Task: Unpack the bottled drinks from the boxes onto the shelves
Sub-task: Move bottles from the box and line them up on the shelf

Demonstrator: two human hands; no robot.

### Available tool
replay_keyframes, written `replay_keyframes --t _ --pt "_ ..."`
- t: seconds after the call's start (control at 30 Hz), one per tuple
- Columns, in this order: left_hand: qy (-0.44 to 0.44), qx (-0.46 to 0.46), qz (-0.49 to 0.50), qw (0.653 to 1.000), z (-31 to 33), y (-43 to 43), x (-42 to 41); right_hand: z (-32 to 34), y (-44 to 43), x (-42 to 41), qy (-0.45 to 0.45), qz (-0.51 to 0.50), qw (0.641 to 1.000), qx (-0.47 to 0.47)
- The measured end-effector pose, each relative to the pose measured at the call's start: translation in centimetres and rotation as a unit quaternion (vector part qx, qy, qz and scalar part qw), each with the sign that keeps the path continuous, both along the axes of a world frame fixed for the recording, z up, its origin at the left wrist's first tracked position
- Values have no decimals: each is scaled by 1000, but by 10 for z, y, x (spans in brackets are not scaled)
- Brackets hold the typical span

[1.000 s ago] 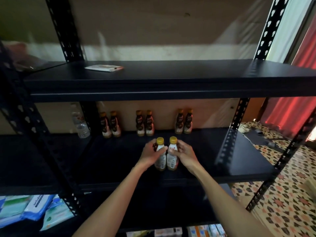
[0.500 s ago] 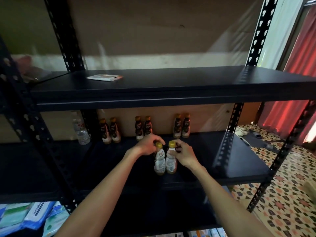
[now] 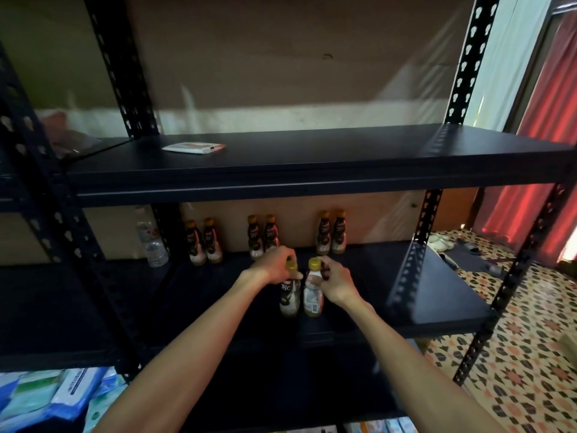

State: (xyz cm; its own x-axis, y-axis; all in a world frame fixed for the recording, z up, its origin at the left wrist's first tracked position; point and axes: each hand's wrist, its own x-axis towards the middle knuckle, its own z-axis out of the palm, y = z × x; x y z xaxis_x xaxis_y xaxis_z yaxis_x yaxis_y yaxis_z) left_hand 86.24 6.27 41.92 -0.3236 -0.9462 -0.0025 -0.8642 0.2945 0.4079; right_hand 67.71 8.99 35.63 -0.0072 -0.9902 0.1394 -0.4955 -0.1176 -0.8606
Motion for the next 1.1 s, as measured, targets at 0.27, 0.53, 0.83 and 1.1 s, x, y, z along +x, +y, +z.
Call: replay_keyframes --t 0.27,0.53,0.83,1.1 --pt "-55 22 -10 998 5 0 2 2 1 -2 -6 4 1000 11" --pt "8 -2 6 1000 -2 6 -10 6 -3 -4 25 19 999 25" --pt "-12 18 18 1000 -2 3 -14 29 -12 -5 66 31 996 47" --pt "-3 25 18 1000 -1 3 -15 35 -15 -11 98 79 990 64"
